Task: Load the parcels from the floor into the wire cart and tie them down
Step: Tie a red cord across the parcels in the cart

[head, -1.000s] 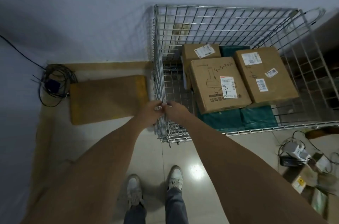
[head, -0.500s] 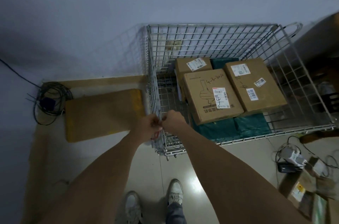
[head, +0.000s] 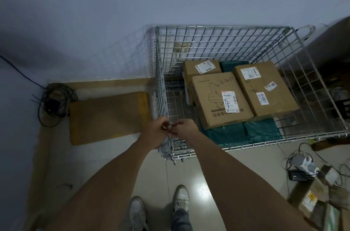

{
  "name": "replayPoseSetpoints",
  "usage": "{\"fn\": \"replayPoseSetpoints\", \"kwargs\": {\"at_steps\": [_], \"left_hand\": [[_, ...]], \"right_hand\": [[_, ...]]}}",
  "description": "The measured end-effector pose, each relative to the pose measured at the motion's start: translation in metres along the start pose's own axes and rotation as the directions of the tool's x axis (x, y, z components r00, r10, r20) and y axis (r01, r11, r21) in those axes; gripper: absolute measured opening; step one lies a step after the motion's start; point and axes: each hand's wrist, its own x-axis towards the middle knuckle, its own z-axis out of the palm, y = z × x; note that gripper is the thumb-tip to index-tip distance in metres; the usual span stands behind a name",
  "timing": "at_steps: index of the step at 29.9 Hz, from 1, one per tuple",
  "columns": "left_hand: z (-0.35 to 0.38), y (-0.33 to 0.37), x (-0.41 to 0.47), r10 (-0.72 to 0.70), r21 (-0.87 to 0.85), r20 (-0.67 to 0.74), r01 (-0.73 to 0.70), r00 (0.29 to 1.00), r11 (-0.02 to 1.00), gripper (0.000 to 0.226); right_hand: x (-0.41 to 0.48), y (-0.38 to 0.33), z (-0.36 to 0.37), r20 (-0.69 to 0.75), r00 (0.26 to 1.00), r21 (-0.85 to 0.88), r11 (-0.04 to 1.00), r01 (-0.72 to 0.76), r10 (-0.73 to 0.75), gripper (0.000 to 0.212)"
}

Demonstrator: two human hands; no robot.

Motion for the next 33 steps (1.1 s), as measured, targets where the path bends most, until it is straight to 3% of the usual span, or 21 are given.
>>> {"fn": "replayPoseSetpoints", "kwargs": {"at_steps": [4,8,14,18,23,26,28,30,33], "left_hand": [[-0.007,0.007,0.002,0.084,0.099,0.000,-0.084,0.996,0.992,0.010],[-0.008,0.011,0.000,0.088,0.240,0.024,-0.091,0.996,0.966,0.014],[-0.008,0.012,-0.004,0.218,0.468,0.014,-0.199,0.976,0.861,0.011],[-0.003,0.005,-0.006,0.267,0.553,0.038,-0.243,0.963,0.797,0.028],[-0.016,0.018,-0.016,0.158,0.451,-0.068,-0.111,0.985,0.886,0.012],[-0.036,0.042,-0.018,0.065,0.261,-0.131,-0.029,0.989,0.965,0.015],[-0.050,0.056,-0.016,0.076,0.196,-0.120,-0.052,0.990,0.979,0.020],[-0.063,0.072,-0.016,0.065,0.172,-0.110,-0.045,0.992,0.984,0.024],[-0.086,0.098,-0.014,0.015,0.072,-0.222,0.001,0.975,0.997,0.029]], "right_hand": [[-0.003,-0.003,-0.001,0.013,1.000,0.088,0.996,0.010,-0.011,0.023],[-0.007,-0.007,-0.002,0.015,1.000,0.058,0.998,0.005,-0.006,0.024],[-0.012,-0.010,-0.005,0.035,0.999,0.077,0.996,-0.038,0.036,0.020],[-0.014,-0.009,-0.003,0.066,0.996,0.065,0.997,0.049,-0.054,0.020],[-0.021,-0.022,0.006,0.089,0.992,-0.066,0.993,0.099,-0.093,0.018],[-0.033,-0.029,0.005,0.174,0.982,0.032,0.997,0.067,-0.072,0.032],[-0.043,-0.038,0.002,0.221,0.973,0.072,0.996,0.051,-0.066,0.041],[-0.053,-0.051,-0.003,0.222,0.969,0.062,0.993,0.098,-0.110,0.043],[-0.076,-0.079,-0.016,0.214,0.960,0.111,0.981,0.161,-0.182,0.046]]}}
